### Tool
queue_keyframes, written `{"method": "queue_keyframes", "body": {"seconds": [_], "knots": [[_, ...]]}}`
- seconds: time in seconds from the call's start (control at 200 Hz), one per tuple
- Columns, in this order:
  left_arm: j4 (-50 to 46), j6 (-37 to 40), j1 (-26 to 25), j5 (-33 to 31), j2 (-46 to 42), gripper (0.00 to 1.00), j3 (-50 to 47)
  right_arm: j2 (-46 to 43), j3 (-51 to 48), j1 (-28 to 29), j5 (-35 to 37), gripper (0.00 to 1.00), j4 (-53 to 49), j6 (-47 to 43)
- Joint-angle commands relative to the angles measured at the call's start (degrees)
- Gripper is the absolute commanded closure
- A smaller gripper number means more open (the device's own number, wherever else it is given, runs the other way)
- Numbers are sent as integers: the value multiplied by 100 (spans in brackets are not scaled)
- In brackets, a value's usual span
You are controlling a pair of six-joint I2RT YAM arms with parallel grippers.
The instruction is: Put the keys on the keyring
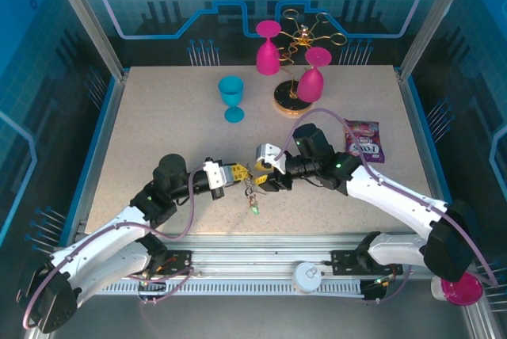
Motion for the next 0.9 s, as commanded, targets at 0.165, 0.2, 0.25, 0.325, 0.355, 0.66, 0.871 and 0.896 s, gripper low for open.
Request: {"method": "queue_keyframes", "body": {"seconds": [0.165,0.2,0.25,0.325,0.355,0.66,0.871,0.896], "knots": [[610,-202,-27,155,-101,100,-58,265,-115,-17,-174,57,652,286],[632,-219,-31,163,-115,100,-59,310,-104,-2,-189,58,692,287],[644,-237,-33,169,-115,100,-57,356,-90,21,-174,59,756,309],[646,-252,-31,164,-105,100,-63,384,-87,40,-145,61,857,355],[652,-248,-34,154,-107,100,-74,375,-87,43,-133,62,904,374],[439,-112,-30,-195,-90,100,-53,84,-51,34,421,87,437,52],[-3,49,-26,-331,-35,100,84,24,395,34,754,94,-433,-323],[-38,60,-27,-337,-27,100,94,21,438,32,761,94,-501,-348]]}}
